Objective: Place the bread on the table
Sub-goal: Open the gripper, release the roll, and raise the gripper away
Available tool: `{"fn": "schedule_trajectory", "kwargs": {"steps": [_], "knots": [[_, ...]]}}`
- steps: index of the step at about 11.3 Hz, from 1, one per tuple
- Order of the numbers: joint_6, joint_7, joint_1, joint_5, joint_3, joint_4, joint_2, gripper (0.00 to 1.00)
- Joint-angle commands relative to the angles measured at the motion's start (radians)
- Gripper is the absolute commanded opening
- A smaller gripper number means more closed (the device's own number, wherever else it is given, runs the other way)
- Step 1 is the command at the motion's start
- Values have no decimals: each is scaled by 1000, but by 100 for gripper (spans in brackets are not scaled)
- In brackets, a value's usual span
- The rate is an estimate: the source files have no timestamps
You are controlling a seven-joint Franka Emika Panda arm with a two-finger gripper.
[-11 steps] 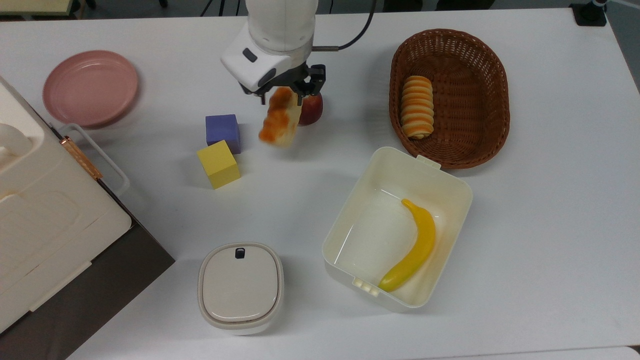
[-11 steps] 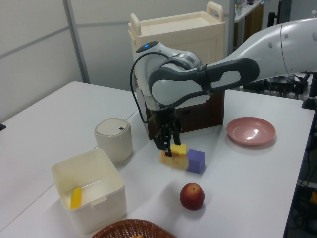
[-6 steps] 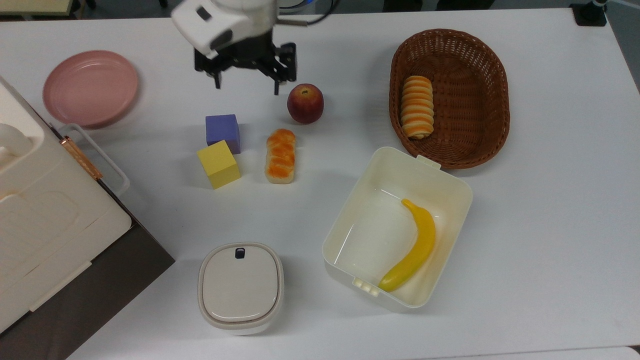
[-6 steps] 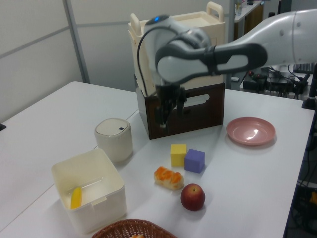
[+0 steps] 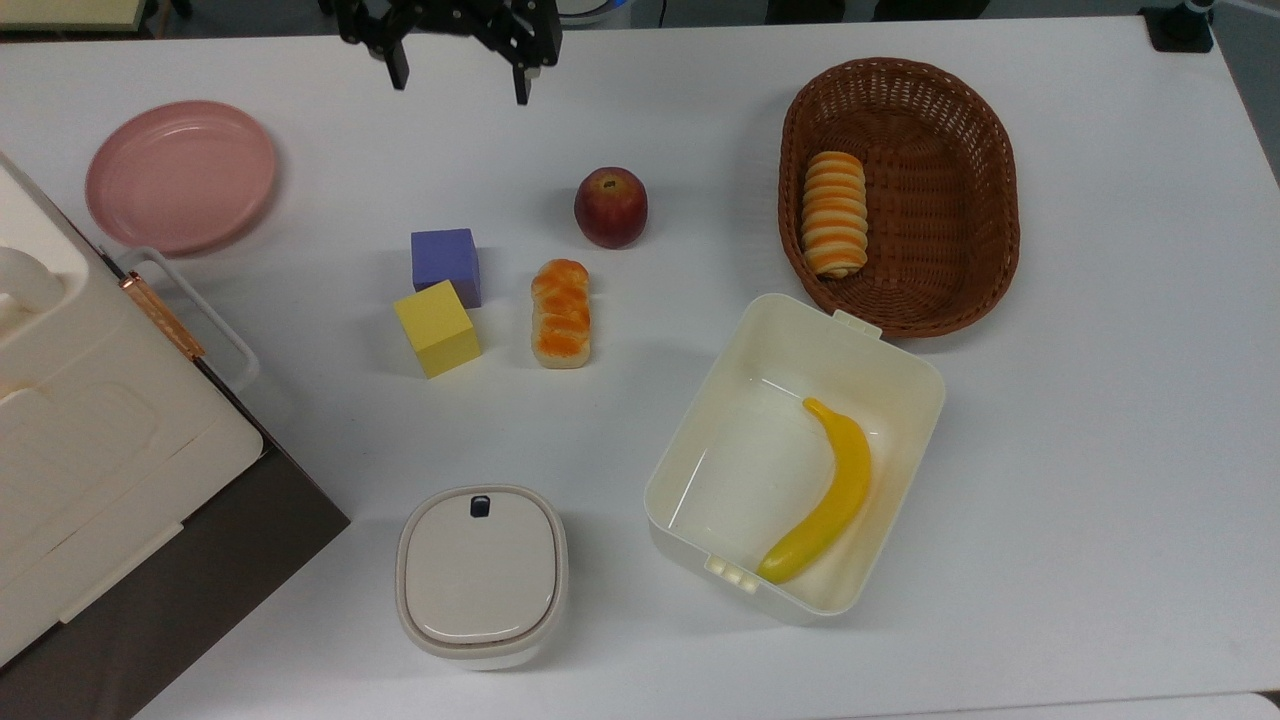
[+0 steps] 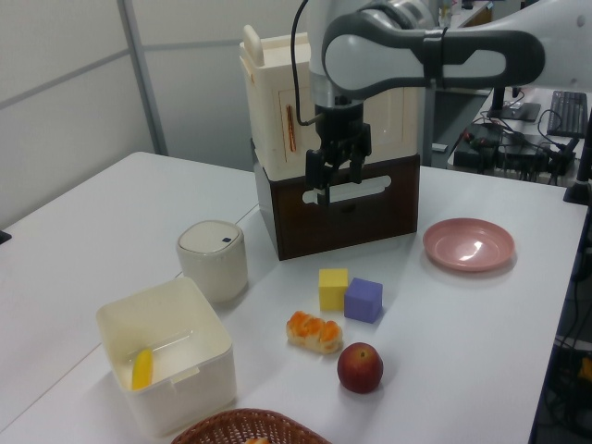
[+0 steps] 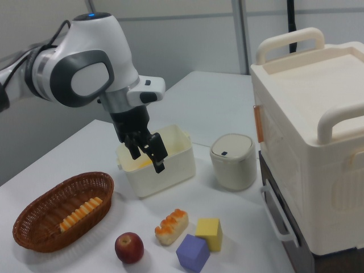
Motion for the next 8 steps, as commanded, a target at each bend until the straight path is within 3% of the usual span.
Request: {"fn": "schedule_trajectory", "kwargs": {"steps": [1,6,8], "knots": [[-29,15,56,19,-38,-13,-29,100],[-48,59,251,19,-207,-18,-43,100],[-57,61,270,19,-219,-18,-43,100]]}}
